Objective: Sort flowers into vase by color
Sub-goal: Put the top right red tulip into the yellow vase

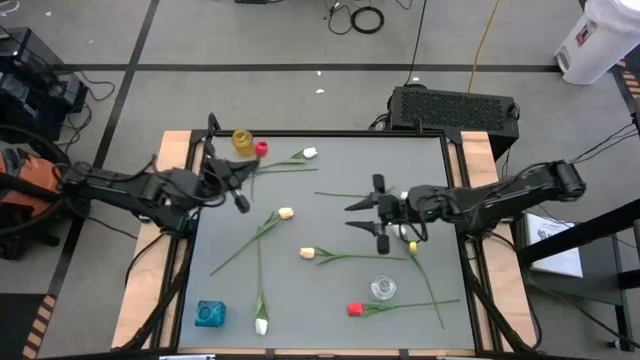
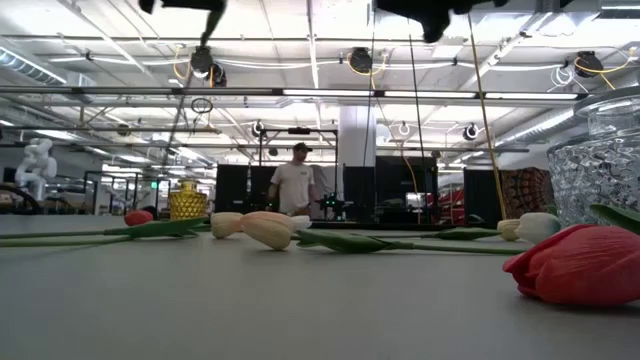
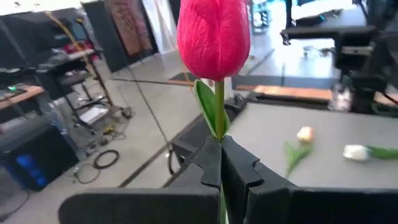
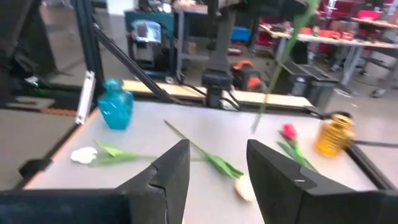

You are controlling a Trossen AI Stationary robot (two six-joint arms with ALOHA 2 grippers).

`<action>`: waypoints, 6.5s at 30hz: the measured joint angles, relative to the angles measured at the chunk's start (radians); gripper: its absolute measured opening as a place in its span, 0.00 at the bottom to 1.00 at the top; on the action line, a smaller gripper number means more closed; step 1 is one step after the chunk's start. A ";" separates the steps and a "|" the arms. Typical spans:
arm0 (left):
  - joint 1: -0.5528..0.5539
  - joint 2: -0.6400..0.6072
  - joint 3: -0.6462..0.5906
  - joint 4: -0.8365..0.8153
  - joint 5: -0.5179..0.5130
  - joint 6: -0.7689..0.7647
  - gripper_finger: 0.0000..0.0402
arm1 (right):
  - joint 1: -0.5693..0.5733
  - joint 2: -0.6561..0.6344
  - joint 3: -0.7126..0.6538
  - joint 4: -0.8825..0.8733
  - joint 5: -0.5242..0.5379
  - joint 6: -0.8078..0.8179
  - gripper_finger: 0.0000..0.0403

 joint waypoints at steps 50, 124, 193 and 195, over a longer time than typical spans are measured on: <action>0.833 -0.094 -0.096 0.342 0.440 0.214 0.00 | 0.095 -0.123 0.000 -0.293 0.103 0.008 0.37; 1.211 0.227 -0.096 0.350 0.779 0.014 0.00 | 0.094 -0.122 -0.001 -0.338 0.100 0.023 0.37; 1.211 0.225 -0.095 0.206 0.881 -0.031 0.07 | 0.094 -0.122 -0.001 -0.337 0.100 0.018 0.37; 1.211 0.225 -0.095 0.204 0.884 -0.031 0.09 | 0.094 -0.122 -0.001 -0.337 0.100 0.018 0.37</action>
